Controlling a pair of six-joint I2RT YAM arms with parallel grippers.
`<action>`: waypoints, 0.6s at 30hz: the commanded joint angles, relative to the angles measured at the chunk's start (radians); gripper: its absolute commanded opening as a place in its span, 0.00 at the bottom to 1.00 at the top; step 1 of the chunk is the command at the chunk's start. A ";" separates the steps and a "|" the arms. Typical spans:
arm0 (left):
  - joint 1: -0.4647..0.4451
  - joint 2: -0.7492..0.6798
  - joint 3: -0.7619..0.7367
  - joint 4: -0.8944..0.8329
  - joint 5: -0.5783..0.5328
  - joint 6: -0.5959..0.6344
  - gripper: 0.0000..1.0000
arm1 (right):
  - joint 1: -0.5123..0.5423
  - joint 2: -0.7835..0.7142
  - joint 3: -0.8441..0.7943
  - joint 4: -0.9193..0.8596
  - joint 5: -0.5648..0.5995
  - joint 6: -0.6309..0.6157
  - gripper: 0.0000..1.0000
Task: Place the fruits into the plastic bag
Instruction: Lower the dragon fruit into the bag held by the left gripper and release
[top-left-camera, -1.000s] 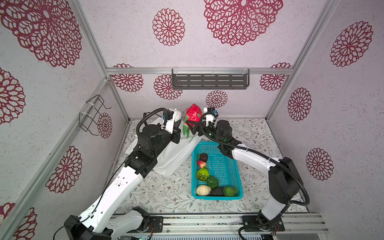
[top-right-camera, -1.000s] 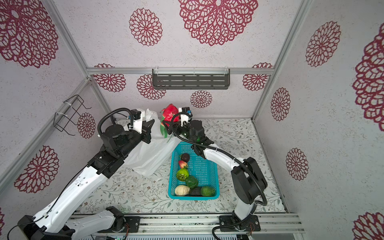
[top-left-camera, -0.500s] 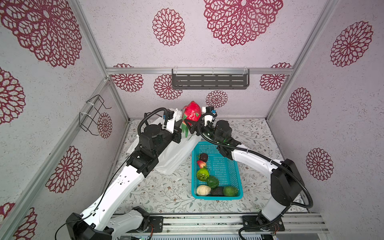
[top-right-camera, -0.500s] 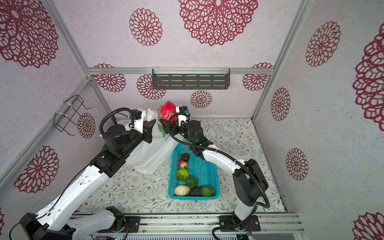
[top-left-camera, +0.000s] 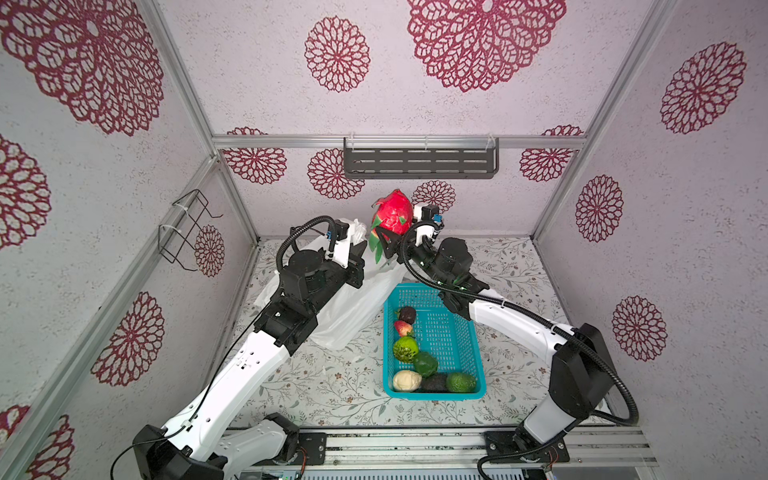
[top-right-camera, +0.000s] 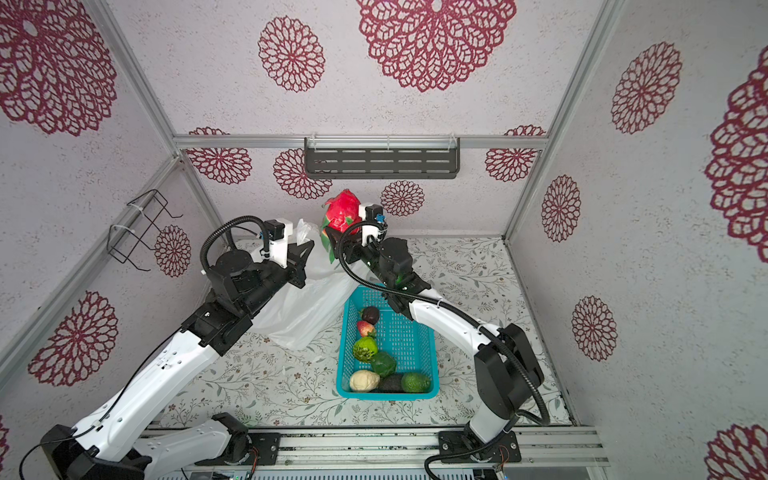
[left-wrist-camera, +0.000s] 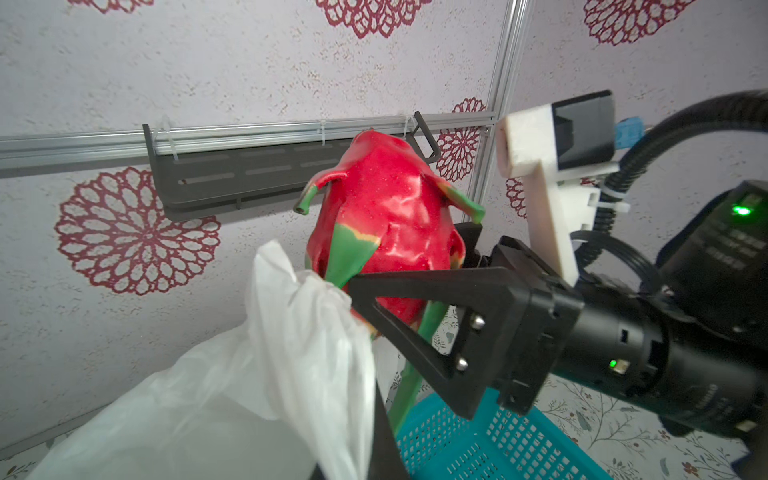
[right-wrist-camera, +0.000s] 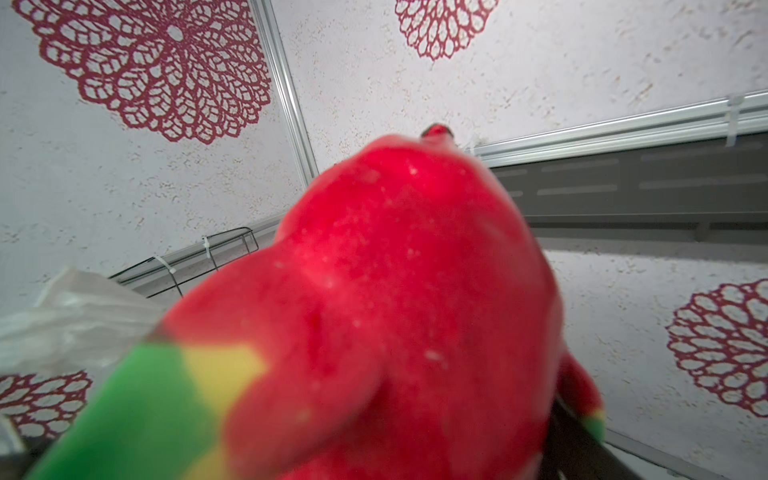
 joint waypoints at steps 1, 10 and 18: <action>0.007 -0.009 0.003 0.049 0.016 -0.013 0.00 | -0.005 0.016 0.064 0.183 0.053 0.066 0.33; 0.010 0.027 0.007 0.110 -0.024 -0.064 0.00 | 0.017 -0.016 -0.051 0.258 0.017 0.175 0.30; 0.012 0.066 0.022 0.120 -0.108 -0.068 0.00 | 0.065 -0.106 -0.209 0.236 -0.054 0.169 0.30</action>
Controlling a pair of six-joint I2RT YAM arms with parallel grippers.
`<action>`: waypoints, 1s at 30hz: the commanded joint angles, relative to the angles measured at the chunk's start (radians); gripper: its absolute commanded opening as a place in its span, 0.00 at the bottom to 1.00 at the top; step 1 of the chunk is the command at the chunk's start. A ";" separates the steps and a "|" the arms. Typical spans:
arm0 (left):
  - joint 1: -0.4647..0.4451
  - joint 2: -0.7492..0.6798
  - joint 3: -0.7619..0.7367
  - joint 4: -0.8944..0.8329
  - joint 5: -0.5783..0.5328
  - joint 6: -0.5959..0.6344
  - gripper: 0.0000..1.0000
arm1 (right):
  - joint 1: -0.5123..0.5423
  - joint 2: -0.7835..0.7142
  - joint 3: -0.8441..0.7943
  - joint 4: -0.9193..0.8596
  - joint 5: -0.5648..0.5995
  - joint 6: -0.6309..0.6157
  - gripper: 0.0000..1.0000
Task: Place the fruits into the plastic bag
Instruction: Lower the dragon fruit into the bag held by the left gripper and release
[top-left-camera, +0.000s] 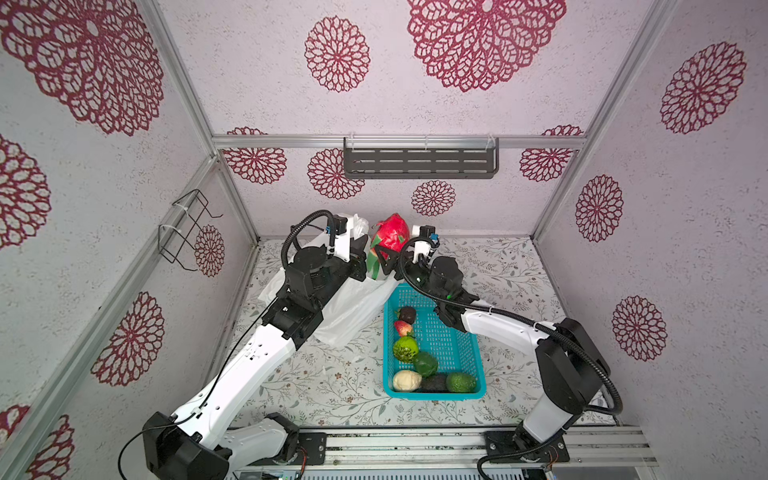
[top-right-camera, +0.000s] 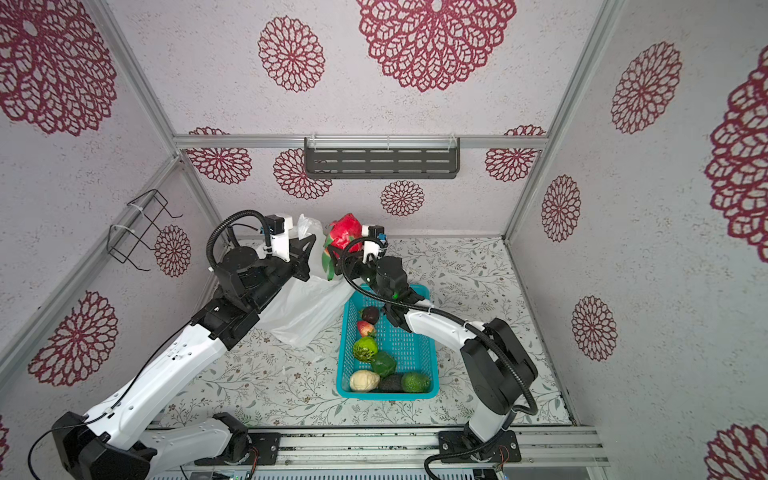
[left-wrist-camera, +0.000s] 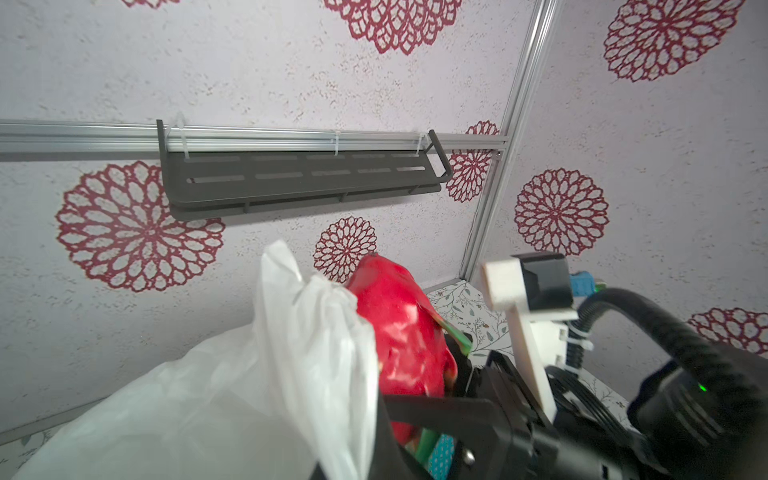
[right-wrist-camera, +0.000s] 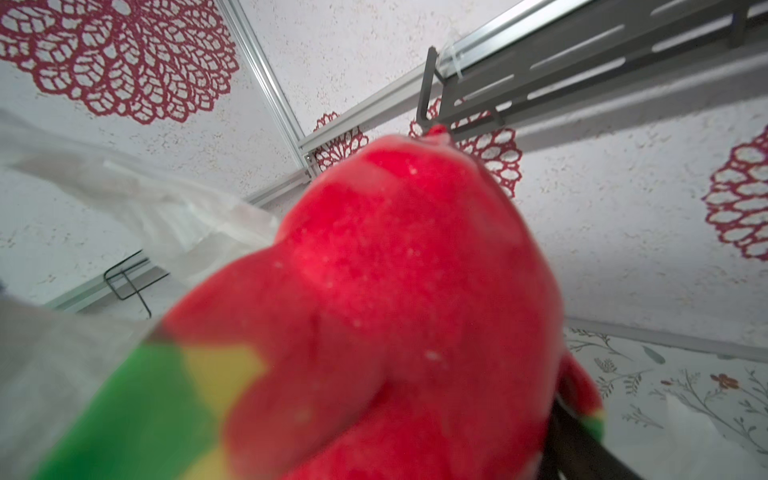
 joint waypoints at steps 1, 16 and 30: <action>0.009 0.008 0.023 0.037 -0.067 -0.001 0.00 | 0.035 -0.108 -0.008 0.122 -0.050 -0.008 0.29; 0.010 0.020 0.074 0.034 0.076 0.090 0.00 | 0.051 -0.012 0.096 -0.047 -0.455 -0.066 0.28; 0.011 -0.125 -0.003 -0.045 0.133 0.215 0.00 | 0.001 -0.021 0.080 -0.053 -0.559 -0.036 0.31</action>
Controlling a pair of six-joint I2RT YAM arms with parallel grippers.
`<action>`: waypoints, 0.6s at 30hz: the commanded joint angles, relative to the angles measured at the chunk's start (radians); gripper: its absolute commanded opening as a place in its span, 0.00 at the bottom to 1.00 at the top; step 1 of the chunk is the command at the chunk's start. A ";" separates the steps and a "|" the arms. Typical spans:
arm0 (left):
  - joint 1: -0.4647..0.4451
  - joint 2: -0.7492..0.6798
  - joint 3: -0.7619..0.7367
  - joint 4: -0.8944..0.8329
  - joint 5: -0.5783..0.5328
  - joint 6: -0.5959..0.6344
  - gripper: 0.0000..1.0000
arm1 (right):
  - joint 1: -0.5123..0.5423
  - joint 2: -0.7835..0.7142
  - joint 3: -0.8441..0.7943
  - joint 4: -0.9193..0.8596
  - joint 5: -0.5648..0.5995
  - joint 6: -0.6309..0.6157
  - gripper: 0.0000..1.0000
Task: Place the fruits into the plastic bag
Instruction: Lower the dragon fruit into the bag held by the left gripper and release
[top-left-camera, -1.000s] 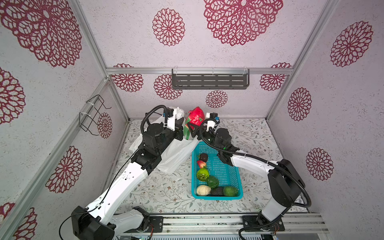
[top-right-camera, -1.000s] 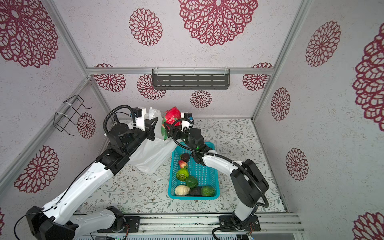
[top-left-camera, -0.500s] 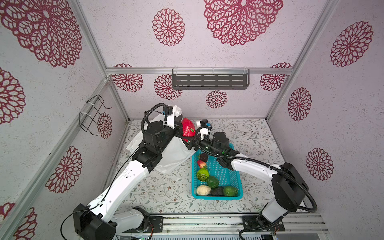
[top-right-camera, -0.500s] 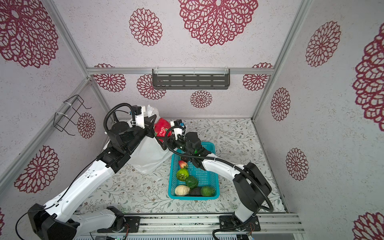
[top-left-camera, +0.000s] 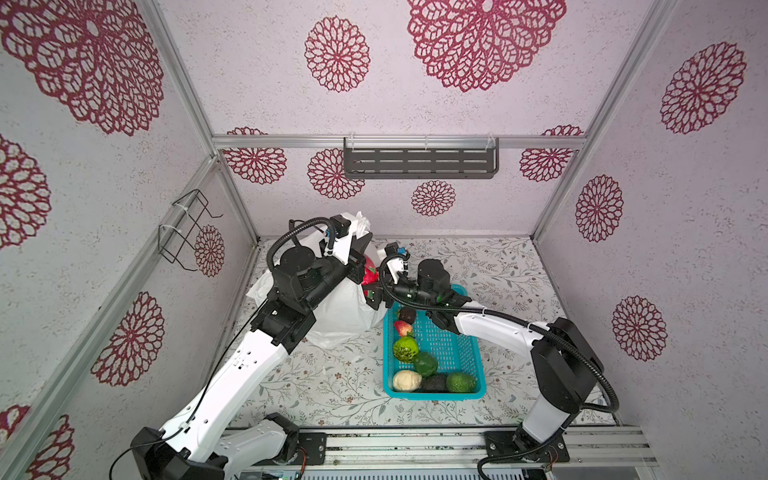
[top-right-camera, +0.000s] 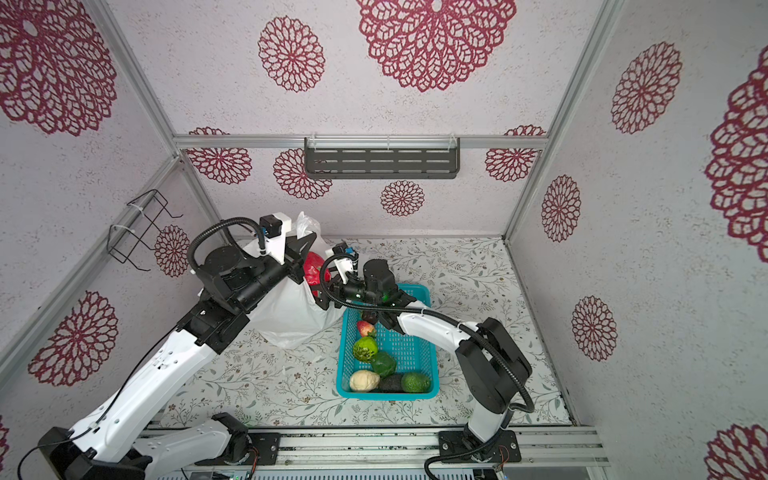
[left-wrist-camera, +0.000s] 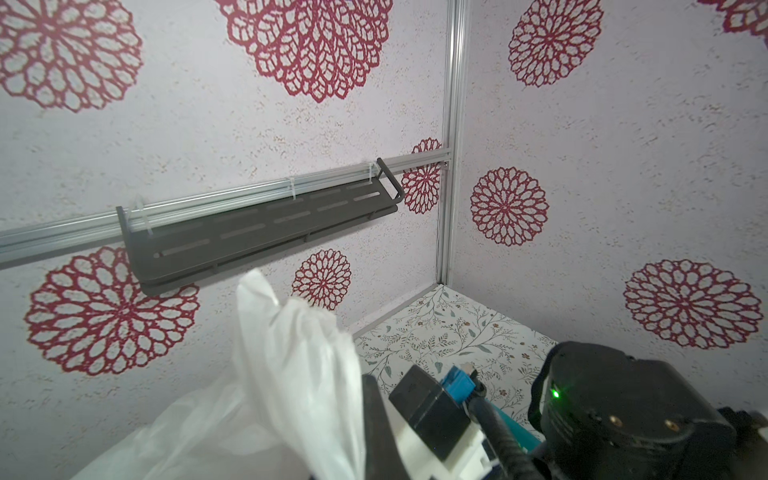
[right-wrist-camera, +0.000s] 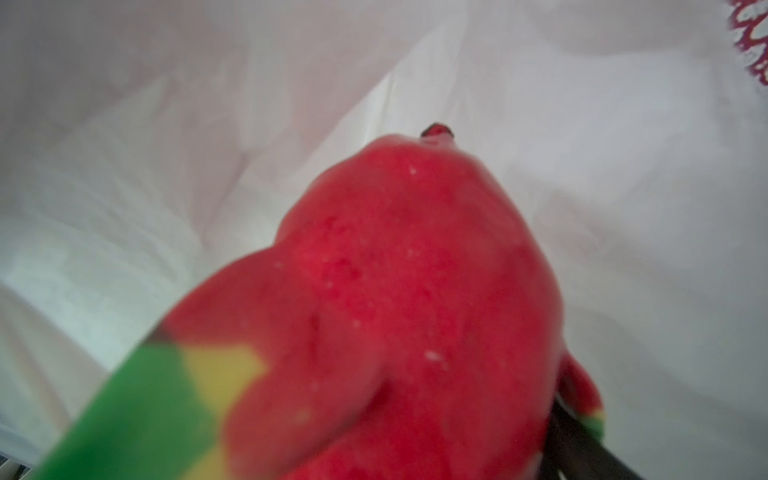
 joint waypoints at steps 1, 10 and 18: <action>0.005 -0.050 -0.040 -0.028 -0.050 0.053 0.00 | -0.038 -0.068 0.002 0.109 -0.012 0.017 0.31; -0.015 -0.096 -0.148 0.079 -0.217 0.084 0.00 | -0.031 -0.059 0.019 -0.042 0.009 -0.063 0.30; -0.030 -0.053 -0.165 0.135 -0.151 0.087 0.00 | 0.010 0.016 0.137 -0.274 -0.094 -0.186 0.30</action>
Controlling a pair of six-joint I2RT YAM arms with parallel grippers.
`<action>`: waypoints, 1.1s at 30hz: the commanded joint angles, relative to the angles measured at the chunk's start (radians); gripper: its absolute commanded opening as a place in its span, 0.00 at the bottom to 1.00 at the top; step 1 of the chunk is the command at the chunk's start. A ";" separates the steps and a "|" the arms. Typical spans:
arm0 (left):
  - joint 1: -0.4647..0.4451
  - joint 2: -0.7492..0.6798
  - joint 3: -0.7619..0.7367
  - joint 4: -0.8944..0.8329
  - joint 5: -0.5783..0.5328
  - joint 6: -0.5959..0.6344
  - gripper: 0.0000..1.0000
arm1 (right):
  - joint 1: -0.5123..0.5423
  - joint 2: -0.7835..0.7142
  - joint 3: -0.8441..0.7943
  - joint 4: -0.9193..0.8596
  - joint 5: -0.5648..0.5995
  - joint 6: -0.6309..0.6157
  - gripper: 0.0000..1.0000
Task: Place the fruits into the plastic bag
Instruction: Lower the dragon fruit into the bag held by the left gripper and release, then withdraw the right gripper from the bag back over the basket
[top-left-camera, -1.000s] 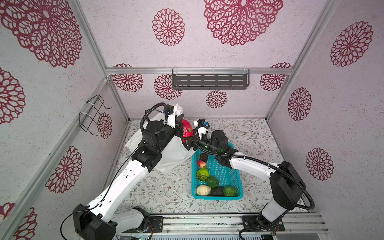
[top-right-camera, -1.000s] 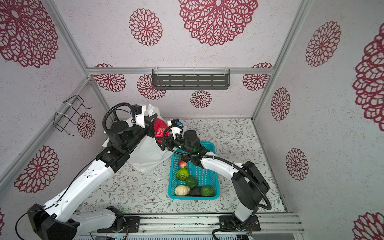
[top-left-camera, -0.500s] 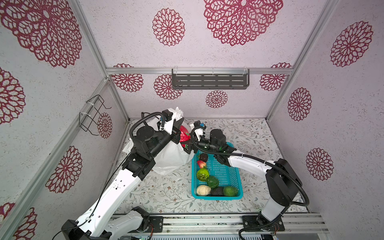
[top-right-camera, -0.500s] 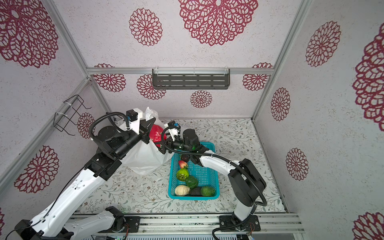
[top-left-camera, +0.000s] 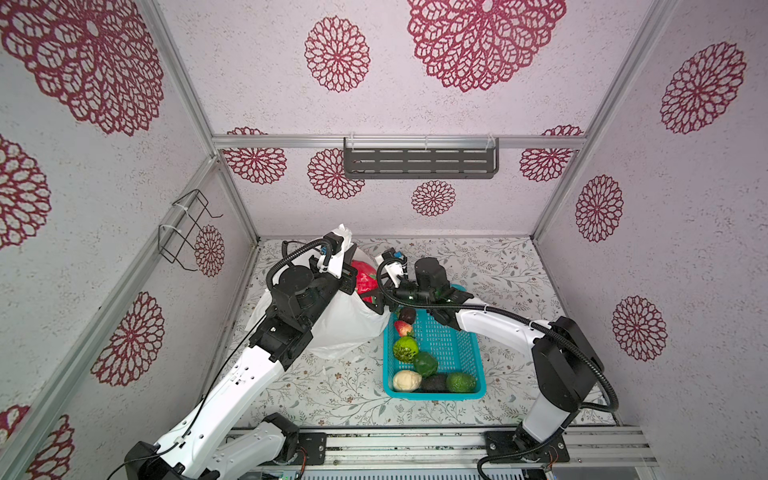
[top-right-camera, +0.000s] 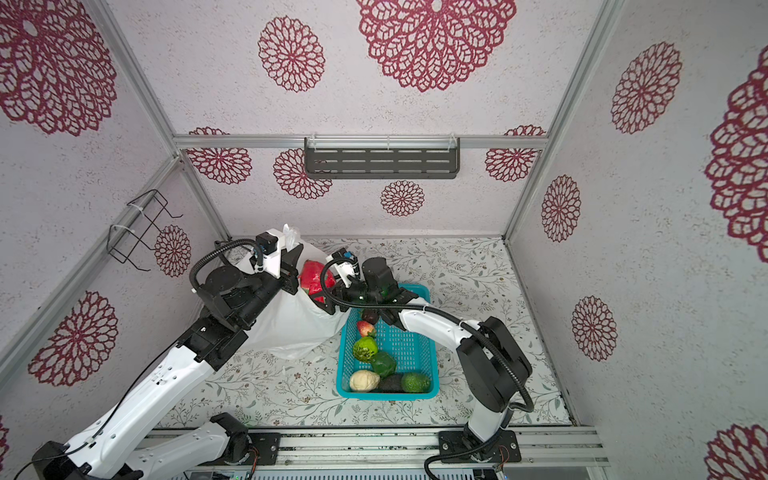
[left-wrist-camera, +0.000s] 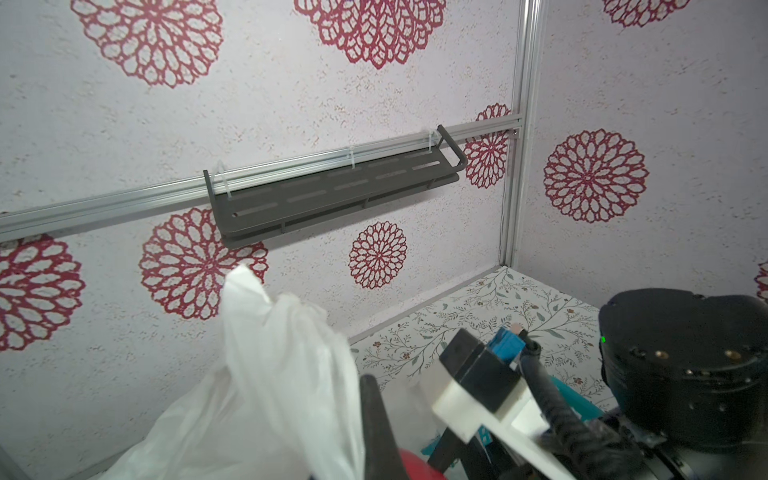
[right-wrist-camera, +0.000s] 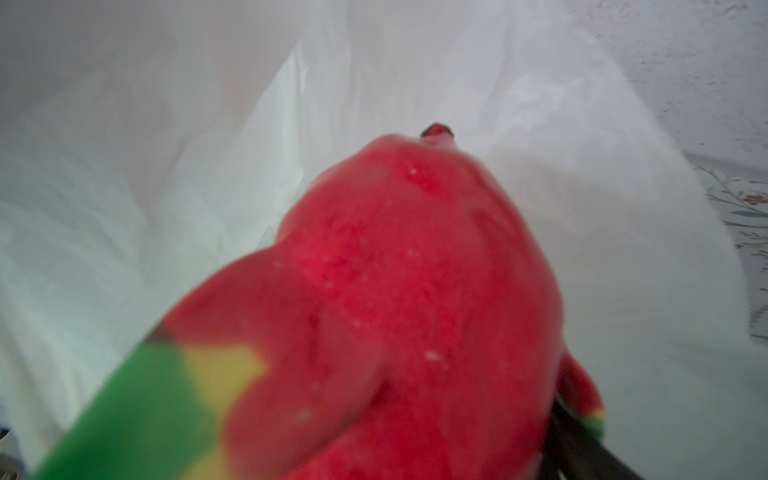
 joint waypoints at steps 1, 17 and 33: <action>-0.014 0.012 -0.010 0.075 0.043 0.020 0.00 | 0.010 0.020 0.099 -0.017 -0.066 -0.058 0.30; -0.021 -0.089 -0.271 0.441 -0.047 -0.184 0.00 | 0.039 0.430 0.584 -0.614 -0.017 -0.142 0.32; -0.018 -0.152 -0.300 0.390 -0.145 -0.178 0.00 | 0.078 0.468 0.619 -0.662 0.215 -0.184 0.90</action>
